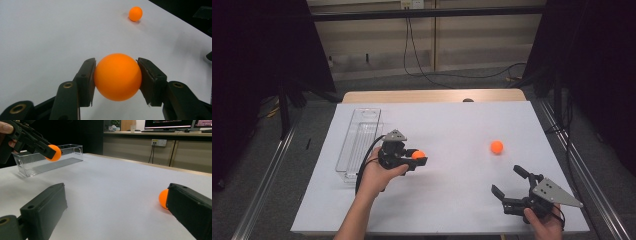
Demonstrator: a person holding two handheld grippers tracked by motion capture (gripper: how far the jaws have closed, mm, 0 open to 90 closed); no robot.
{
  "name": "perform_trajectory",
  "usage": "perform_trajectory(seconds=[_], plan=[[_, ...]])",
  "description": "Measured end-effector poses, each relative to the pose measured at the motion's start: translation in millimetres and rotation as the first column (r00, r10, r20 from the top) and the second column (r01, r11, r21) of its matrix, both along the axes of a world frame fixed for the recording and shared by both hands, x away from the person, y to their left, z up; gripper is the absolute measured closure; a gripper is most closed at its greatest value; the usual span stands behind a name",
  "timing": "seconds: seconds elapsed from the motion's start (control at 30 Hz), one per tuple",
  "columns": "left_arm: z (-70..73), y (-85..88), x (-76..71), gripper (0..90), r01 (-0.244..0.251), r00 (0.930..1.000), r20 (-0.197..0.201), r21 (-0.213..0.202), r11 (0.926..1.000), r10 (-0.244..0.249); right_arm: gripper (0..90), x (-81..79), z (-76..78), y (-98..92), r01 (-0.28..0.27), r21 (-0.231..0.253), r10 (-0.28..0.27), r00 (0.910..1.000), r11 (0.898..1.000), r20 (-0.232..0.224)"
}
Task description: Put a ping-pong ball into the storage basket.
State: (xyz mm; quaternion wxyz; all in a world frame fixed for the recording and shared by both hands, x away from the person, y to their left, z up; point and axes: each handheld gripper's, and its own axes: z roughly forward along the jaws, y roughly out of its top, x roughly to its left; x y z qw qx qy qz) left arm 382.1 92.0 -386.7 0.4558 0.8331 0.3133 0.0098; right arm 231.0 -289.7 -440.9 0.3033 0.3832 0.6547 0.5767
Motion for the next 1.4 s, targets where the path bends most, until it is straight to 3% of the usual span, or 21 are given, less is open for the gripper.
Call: perform_trajectory(seconds=[1.17, 1.3, 1.4], plan=[[4.5, 13.5, 3.8, 50.6, -0.037, 0.9993, 0.007, 0.006, 0.9993, 0.037, 2.6, 0.2, -0.1, 0.3, -0.003, 0.000, 0.003, 1.0000, 1.000, -0.003], [6.2, 16.0, 4.1, 50.7, -0.048, 0.9986, 0.022, 0.027, 0.9985, 0.048, 2.6, 0.3, -0.2, 0.5, -0.002, 0.000, 0.002, 1.0000, 1.000, -0.002], [7.0, 17.5, 4.2, 50.6, -0.051, 0.9985, 0.018, 0.016, 0.9986, 0.051, 2.6, 0.3, -0.1, 0.4, -0.003, -0.001, 0.003, 1.0000, 1.000, -0.003]])
